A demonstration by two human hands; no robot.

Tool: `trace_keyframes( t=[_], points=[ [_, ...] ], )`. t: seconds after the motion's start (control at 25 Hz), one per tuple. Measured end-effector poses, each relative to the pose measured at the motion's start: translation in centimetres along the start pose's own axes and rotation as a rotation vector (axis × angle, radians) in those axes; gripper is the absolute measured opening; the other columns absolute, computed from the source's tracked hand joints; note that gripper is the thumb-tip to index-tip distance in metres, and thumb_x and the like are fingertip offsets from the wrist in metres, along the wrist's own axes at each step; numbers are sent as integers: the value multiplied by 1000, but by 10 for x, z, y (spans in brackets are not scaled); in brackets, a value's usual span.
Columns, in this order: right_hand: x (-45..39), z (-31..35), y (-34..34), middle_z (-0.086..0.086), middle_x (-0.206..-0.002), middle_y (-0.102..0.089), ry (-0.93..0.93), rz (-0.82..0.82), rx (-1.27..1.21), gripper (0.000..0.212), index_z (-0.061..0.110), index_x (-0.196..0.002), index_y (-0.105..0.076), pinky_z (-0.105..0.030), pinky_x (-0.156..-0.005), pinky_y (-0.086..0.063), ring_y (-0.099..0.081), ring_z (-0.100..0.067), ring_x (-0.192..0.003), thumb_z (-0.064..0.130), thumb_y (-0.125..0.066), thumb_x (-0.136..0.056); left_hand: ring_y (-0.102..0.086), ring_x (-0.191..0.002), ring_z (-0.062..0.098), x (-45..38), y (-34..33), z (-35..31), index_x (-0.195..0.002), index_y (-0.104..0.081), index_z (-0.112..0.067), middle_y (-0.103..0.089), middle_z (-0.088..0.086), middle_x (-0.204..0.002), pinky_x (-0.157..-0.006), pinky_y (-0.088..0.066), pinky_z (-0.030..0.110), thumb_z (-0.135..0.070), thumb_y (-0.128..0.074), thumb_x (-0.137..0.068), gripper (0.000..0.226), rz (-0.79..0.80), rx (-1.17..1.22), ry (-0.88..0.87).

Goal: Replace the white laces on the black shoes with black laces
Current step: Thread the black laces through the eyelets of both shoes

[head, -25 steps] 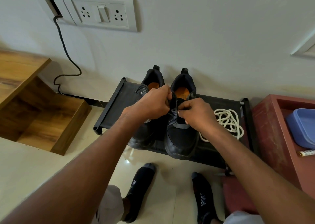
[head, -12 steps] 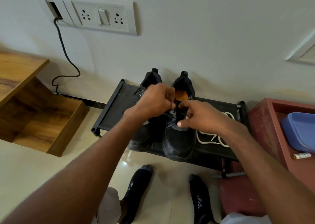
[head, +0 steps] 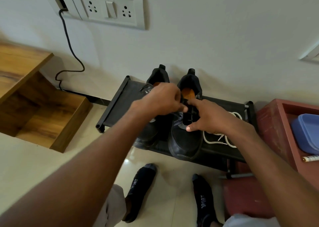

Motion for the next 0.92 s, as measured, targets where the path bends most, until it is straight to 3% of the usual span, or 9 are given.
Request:
trace_keyframes(
  t=[0.24, 0.36, 0.44, 0.48, 0.52, 0.6, 0.72, 0.8, 0.92],
  points=[
    [-2, -2, 0, -6, -143, -55, 5, -2, 1, 97, 29, -156, -38, -44, -102, -51, -57, -28, -126, 43, -90, -76, -69, -84, 31, -5, -4, 3, -87, -71, -3, -72, 15, -88, -70, -55, 39, -19, -71, -95, 17, 1, 11, 53],
    [-2, -4, -1, -9, -152, -46, 10, -1, -10, 103, 30, -162, -30, -46, -109, -47, -50, -32, -136, 43, -89, -78, -71, -87, 25, -1, 39, -1, -95, -64, -7, -74, 15, -96, -75, -55, 36, -24, -53, -108, 24, -183, 596, 16],
    [-2, -6, -1, -10, -155, -41, 6, -11, 9, 105, 31, -162, -28, -49, -112, -45, -43, -34, -142, 44, -89, -79, -73, -87, 26, 5, 65, 1, -95, -53, -12, -74, 10, -89, -68, -52, 34, -26, -42, -113, 26, -291, 1186, -60],
    [-3, -5, -1, -10, -155, -40, 6, -12, 24, 105, 31, -162, -28, -50, -112, -45, -41, -35, -143, 45, -89, -78, -71, -80, 25, 7, 70, 4, -95, -51, -13, -70, 6, -81, -63, -48, 33, -27, -42, -113, 24, -325, 1310, -72],
    [-4, -4, 0, -10, -155, -40, 4, -15, 34, 105, 31, -162, -28, -50, -112, -45, -40, -36, -143, 46, -89, -78, -66, -72, 22, 9, 70, 10, -96, -50, -14, -65, 1, -75, -60, -43, 33, -31, -46, -112, 23, -363, 1248, -34],
    [-4, -4, 0, -10, -154, -41, -9, -20, 32, 106, 32, -162, -28, -49, -110, -46, -41, -35, -142, 46, -89, -77, -61, -67, 16, 3, 56, 20, -99, -57, -15, -63, -3, -77, -59, -45, 30, -43, -60, -104, 29, -349, 694, 63],
    [-4, -5, -1, -9, -150, -44, -14, -32, 40, 104, 32, -160, -32, -47, -106, -48, -45, -34, -138, 47, -90, -75, -67, -74, 18, -5, -6, 13, -92, -70, -15, -67, 1, -78, -60, -47, 25, -50, -75, -91, 35, 13, 57, 35],
    [-5, -5, -1, -8, -148, -46, -9, -32, 47, 102, 31, -159, -34, -47, -105, -49, -48, -33, -135, 48, -90, -75, -68, -78, 20, -3, -24, 9, -88, -72, -15, -67, -1, -78, -63, -48, 26, -39, -80, -89, 26, 110, -20, 18],
    [-4, -7, -2, -8, -146, -46, -12, -26, 30, 100, 32, -158, -35, -46, -104, -49, -49, -34, -135, 46, -90, -75, -68, -80, 21, -5, -2, 4, -90, -71, -12, -68, 2, -82, -69, -51, 31, -27, -74, -95, 16, -6, 89, -1]
  ],
)
Point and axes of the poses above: each hand's wrist, its own x-axis away from the middle knuckle, its own y-axis out of the back of the hand, z = x × y, the point moved 10 cm from there along -x, towards the middle knuckle
